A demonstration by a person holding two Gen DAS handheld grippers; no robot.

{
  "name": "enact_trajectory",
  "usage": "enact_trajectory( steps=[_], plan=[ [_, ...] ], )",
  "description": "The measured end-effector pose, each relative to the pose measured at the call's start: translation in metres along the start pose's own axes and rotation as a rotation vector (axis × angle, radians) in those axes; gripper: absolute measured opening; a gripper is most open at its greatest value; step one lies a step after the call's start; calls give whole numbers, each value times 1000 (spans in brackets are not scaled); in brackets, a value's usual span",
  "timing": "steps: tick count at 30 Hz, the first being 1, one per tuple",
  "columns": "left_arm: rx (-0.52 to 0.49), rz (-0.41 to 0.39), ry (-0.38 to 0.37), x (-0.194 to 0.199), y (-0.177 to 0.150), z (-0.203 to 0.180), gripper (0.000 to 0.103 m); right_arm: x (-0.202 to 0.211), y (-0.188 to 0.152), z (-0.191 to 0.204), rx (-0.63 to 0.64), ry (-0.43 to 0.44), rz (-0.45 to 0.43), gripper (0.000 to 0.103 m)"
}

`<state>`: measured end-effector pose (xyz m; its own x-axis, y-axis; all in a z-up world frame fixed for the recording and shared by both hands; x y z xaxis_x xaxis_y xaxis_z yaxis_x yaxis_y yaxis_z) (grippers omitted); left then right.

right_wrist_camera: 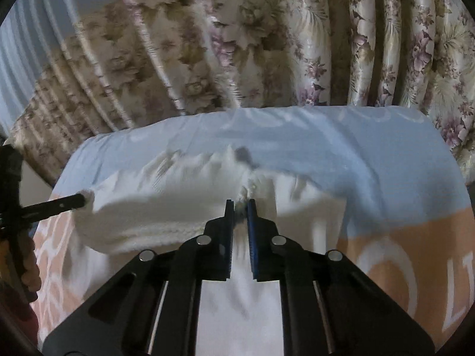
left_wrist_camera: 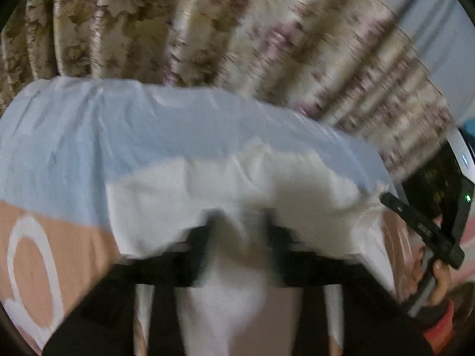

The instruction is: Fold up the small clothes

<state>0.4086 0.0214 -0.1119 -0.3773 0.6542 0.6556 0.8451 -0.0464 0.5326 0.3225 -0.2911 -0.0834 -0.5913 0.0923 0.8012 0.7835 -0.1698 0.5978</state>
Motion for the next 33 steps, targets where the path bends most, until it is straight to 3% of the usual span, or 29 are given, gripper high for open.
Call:
enact_trajectory(
  steps=[3, 5, 7, 9, 15, 17, 20, 21, 25, 29, 31, 33],
  plan=[
    [27, -21, 79, -3, 17, 19, 65, -30, 20, -2, -14, -19, 63, 14],
    [26, -47, 105, 7, 20, 25, 65, -33, 26, -8, -13, -57, 56, 24],
    [0, -56, 159, 17, 16, 27, 73, -24, 27, -18, -30, -69, 22, 44],
    [-12, -37, 186, 19, 6, 30, 78, -15, 22, -30, -39, -96, 0, 48],
    [-105, 75, 258, -3, -31, 27, 78, -21, -16, -37, 29, -95, 63, 47],
    [-89, 97, 265, -13, -38, 30, 68, -31, -26, -33, 42, -85, 98, 38],
    [-91, 87, 281, -13, -42, 33, 64, -41, -33, -28, 56, -84, 116, 21],
    [-91, 85, 284, -12, -43, 34, 62, -39, -33, -26, 64, -86, 95, 7],
    [-68, 90, 267, -5, -52, 42, 62, -24, -28, -29, 52, -113, -3, 7],
    [-64, 80, 269, -3, -55, 40, 63, -49, -32, -48, -35, -51, 92, 9],
    [-71, 80, 281, -3, -54, 37, 63, -46, -31, -58, -74, -17, 105, 20],
    [-84, 79, 295, 1, -53, 32, 63, -31, -29, -69, -105, 2, 94, 25]
  ],
)
Point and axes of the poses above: each gripper's, at about its wrist camera, not at the fingertips, and x roughly against the way its jaws point, z to its left, y to its top, the point moved 1 cm from there along -x, roughly the way its jaws point, and after that the axes turned 15 degrees about -y, right-handed, at the moved point
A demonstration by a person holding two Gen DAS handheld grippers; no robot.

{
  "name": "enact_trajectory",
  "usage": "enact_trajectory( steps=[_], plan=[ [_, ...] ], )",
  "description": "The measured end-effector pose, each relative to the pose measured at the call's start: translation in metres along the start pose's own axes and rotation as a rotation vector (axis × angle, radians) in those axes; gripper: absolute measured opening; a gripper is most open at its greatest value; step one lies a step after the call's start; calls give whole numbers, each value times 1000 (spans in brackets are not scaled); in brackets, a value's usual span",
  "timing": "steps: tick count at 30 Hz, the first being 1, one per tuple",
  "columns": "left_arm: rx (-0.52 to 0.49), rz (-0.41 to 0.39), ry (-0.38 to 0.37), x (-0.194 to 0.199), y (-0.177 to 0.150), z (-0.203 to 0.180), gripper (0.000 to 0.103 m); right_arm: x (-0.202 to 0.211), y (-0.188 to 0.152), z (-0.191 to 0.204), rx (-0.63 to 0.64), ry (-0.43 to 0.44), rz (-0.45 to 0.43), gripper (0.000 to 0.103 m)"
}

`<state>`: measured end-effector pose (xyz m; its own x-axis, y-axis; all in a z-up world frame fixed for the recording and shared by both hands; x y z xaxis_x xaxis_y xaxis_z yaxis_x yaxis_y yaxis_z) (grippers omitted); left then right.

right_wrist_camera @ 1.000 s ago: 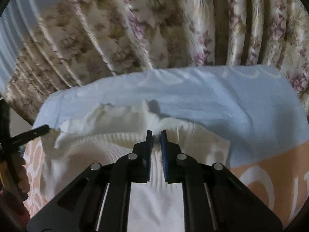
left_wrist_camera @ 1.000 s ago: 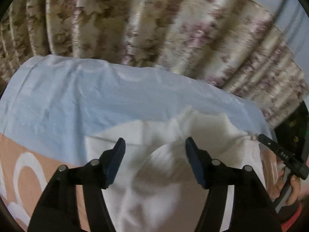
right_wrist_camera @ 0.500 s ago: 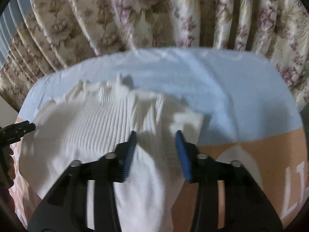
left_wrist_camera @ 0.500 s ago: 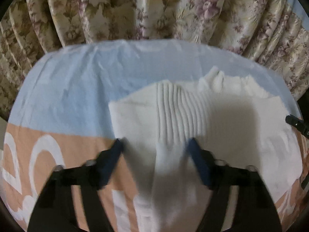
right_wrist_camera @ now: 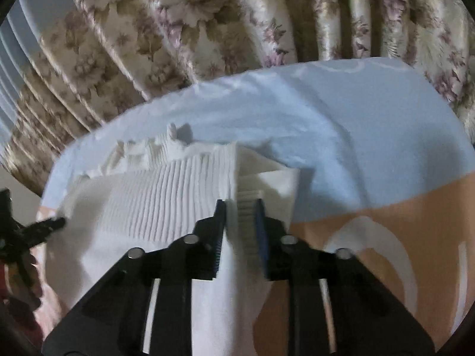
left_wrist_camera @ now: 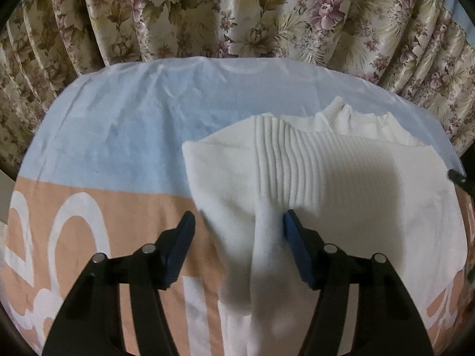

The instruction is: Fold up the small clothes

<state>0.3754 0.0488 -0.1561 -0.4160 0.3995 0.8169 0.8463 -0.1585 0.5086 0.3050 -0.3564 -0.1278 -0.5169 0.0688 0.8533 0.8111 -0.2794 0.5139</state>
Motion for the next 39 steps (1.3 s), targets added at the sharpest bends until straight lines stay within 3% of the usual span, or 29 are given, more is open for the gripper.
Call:
enact_trajectory(
  steps=[4, 8, 12, 13, 14, 18, 21, 23, 25, 27, 30, 33, 34, 39],
  plan=[
    [-33, -27, 7, 26, -8, -11, 65, 46, -18, 0, 83, -28, -43, 26],
    [-59, -12, -31, 47, -47, -31, 66, 68, -67, 9, 153, -34, -5, 30],
    [-82, 9, 7, 47, -88, -43, 70, 69, -111, 18, 192, -101, 30, 31],
    [-76, 17, 11, 44, -95, -44, 71, 69, -116, 19, 190, -105, 23, 21],
    [-53, 37, 10, 39, -102, -40, 71, 72, -120, 20, 186, -105, 1, 12],
    [25, 35, -27, 36, -114, -27, 72, 92, -133, 28, 274, -182, -181, 8],
    [28, 22, -25, 37, -115, -26, 72, 76, -132, -1, 113, -100, -93, 8],
    [22, 22, -20, 37, -116, -27, 72, 62, -131, -29, -76, 12, -9, 8],
    [18, 21, -9, 38, -119, -29, 71, 56, -134, -48, -223, 115, 52, 11],
    [12, 18, 5, 44, -118, -31, 71, 60, -133, -50, -248, 141, 51, 20],
    [-16, 0, 30, 54, -115, -39, 76, 84, -122, -35, -141, 70, -23, 25],
    [-45, -19, 59, 61, -108, -51, 81, 102, -114, -10, -34, 17, -85, 50],
    [-53, -23, 67, 62, -106, -56, 87, 104, -113, -2, -14, 3, -93, 57],
    [-96, -25, 70, 63, -101, -76, 89, 93, -117, 38, 134, -87, -98, 62]
  ],
)
Point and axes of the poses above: each gripper's, at about its wrist camera, not at the fingertips, and x roughly against the way its jaws point, z to its left, y to its top, the point moved 1 cm from there along -x, roughly the way its jaws point, and after that the axes turned 15 degrees about -y, right-handed, at the moved point
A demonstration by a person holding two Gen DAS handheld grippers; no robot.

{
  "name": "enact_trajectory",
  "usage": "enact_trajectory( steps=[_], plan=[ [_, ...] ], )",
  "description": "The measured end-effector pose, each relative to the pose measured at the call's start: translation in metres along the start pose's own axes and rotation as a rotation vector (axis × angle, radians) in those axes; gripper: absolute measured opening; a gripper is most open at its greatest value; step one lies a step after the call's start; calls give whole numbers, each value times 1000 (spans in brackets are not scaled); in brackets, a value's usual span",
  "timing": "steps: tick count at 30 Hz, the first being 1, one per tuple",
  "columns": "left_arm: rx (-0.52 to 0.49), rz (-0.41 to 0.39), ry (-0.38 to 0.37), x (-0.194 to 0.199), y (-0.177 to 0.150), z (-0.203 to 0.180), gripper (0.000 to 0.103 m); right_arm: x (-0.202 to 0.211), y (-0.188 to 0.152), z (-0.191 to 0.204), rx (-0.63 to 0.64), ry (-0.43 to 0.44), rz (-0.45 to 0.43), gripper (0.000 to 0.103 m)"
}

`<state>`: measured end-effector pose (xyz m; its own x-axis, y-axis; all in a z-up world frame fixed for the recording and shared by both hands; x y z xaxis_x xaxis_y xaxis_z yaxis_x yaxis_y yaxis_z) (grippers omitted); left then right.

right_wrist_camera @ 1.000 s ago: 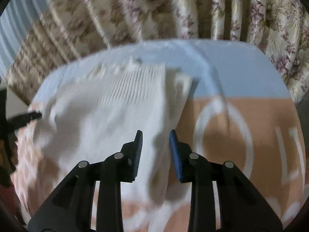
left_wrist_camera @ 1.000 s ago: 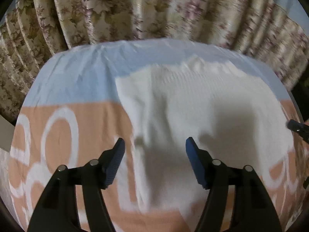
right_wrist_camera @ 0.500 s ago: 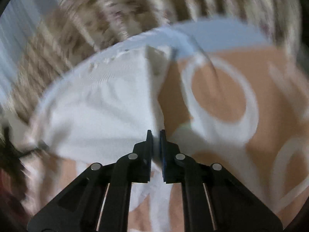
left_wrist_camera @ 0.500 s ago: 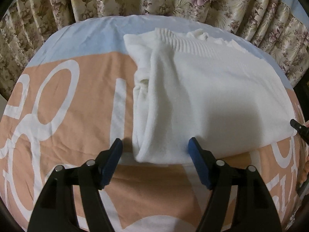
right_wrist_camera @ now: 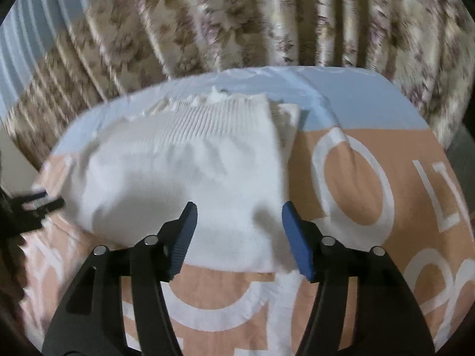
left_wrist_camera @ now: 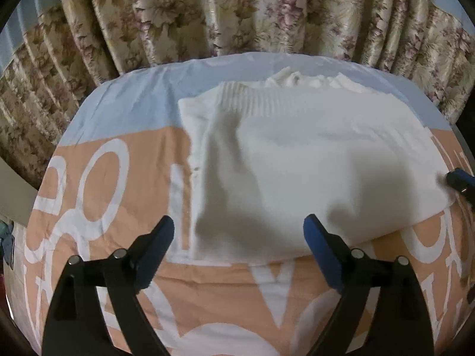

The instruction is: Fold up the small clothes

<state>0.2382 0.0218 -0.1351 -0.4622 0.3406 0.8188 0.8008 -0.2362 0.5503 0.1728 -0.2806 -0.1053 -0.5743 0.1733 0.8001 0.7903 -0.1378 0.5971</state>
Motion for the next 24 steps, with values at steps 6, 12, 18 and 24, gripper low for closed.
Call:
enact_trajectory(
  steps=[6, 12, 18, 24],
  plan=[
    [-17, 29, -48, -16, 2, -22, 90, -22, -13, 38, 136, 4, 35, 67],
    [0, 71, -88, -46, -1, -31, 90, -40, -16, 35, 151, 26, 50, 68],
    [1, 86, -88, -56, -4, -27, 90, -53, -6, 26, 227, 7, 33, 68],
    [-10, 88, -82, -54, 0, -32, 90, -46, -5, 27, 254, 19, 34, 70]
  ],
)
Point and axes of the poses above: each gripper's, at about its wrist camera, not at the fingertips, and x roughly against the way its jaws point, z to its left, y to its top, the point moved 1 cm from there along -x, roughly the way its jaws point, and after that the axes turned 15 degrees about -y, right-handed, at the moved point
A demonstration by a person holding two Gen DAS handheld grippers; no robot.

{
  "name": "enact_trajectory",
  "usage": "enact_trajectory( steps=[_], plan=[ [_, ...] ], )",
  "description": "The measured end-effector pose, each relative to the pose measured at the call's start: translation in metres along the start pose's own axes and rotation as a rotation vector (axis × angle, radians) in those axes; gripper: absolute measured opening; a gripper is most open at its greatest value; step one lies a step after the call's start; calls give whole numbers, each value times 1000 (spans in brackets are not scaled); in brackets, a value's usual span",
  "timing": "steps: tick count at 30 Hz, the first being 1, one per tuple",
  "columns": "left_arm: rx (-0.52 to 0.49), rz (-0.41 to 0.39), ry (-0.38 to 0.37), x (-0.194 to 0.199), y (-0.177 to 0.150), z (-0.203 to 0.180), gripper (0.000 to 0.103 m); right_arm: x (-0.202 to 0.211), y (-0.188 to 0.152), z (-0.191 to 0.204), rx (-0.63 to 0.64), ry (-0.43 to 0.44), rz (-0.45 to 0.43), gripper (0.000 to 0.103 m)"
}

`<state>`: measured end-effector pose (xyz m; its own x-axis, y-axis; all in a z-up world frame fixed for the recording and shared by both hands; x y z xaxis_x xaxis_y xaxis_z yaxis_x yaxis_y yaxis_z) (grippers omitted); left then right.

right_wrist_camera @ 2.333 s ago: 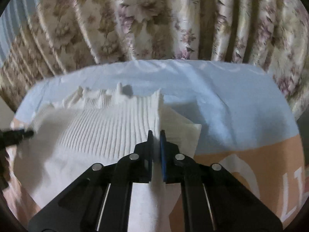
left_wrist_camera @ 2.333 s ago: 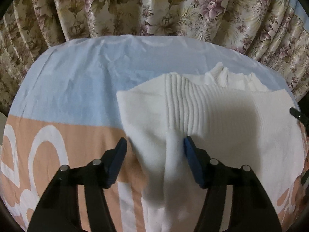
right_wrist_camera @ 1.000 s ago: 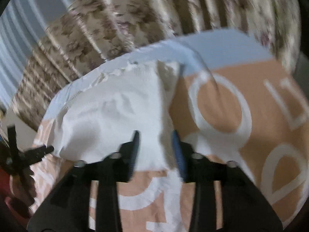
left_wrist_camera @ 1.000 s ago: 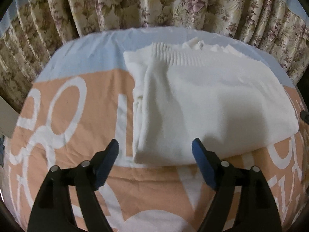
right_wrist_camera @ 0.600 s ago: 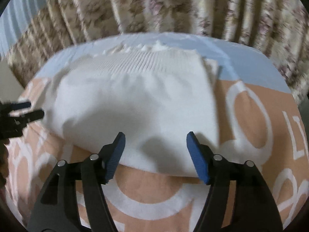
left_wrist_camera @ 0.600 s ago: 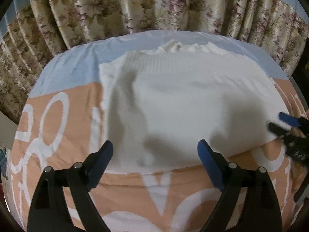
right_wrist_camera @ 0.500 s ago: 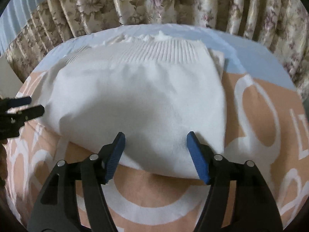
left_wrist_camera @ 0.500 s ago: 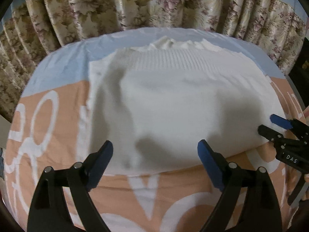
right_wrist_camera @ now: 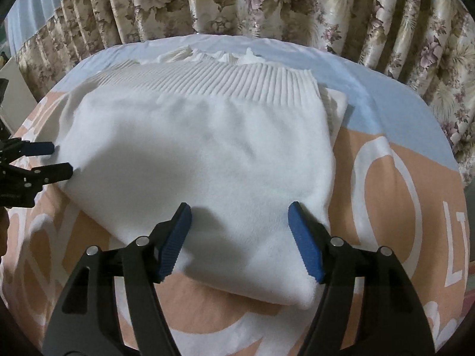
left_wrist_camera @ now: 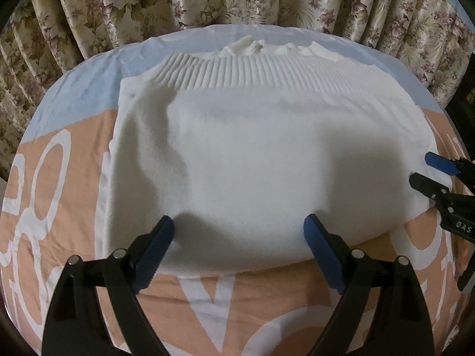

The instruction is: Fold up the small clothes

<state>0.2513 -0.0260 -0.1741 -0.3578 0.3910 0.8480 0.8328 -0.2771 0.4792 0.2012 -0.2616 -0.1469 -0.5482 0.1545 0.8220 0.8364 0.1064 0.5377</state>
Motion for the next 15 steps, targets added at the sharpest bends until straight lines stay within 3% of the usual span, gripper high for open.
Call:
enact_trajectory(
  steps=[3, 5, 8, 12, 15],
  plan=[
    [-10, -15, -6, 4, 8, -6, 90, 19, 5, -7, -46, 4, -43, 92],
    [-10, -17, -13, 5, 14, -9, 90, 33, 9, -17, -97, -8, -91, 100],
    [-6, -18, -21, 1, 24, -14, 90, 39, 13, -39, -192, -12, -113, 100],
    [-13, -13, -46, -7, 35, -26, 90, 11, 8, -63, -289, 7, 9, 99],
    [-42, -9, -41, -16, 42, -36, 90, 0, 4, -69, -311, 30, 22, 98]
  ],
)
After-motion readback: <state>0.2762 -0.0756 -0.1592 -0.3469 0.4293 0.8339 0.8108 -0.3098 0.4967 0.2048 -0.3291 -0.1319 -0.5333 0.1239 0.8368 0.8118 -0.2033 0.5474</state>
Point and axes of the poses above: each gripper's, at about its wrist camera, not at the fingertips, and x roughly against the way its jaws point, z to its left, y to its top, the point moved 1 cm from there along -x, roughly the way its jaws point, and after that the axes turned 15 degrees about -y, right-handed, at the moved point
